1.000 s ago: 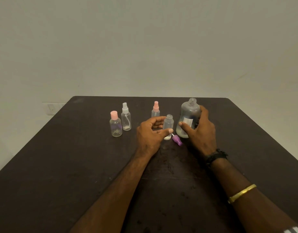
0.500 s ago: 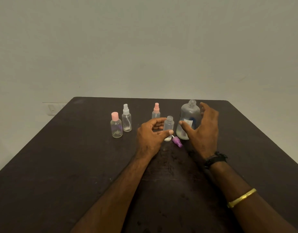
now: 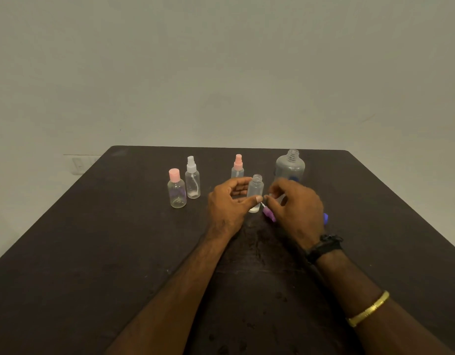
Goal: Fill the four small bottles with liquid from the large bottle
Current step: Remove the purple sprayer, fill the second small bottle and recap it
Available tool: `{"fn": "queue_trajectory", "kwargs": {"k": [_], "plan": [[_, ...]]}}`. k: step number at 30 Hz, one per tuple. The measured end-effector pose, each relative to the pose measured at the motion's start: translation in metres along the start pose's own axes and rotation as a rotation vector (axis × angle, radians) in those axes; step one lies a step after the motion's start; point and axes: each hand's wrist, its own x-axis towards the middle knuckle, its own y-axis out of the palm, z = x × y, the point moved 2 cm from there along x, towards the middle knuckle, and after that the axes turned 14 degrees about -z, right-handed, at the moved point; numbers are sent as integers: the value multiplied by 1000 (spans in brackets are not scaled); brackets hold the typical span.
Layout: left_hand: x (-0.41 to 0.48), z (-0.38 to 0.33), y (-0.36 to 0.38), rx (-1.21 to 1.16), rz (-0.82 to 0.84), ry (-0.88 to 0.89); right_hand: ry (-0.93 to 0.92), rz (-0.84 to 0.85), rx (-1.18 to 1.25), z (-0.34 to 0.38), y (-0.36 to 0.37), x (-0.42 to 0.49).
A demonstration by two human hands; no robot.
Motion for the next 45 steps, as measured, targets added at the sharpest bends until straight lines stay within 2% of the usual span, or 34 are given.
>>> {"fn": "queue_trajectory", "kwargs": {"k": [5,15,19,25,31,36,45], "plan": [[0,-1,0,11,-9,12,27,212,-125,0,7,-5],[1,2,0,23,-24,12,32,281,-217,1,9,-8],[1,1,0,21,-11,9,26,180,-133,1,6,-5],[2,3,-1,18,-13,2,-3,-153,191,7,-7,3],[3,5,-1,29,-27,9,-33,-382,300,9,-19,15],[3,6,-1,31,-25,9,-58,-437,326,10,-26,18],[3,7,0,27,-23,1,-122,-398,311,12,-26,15]]}}
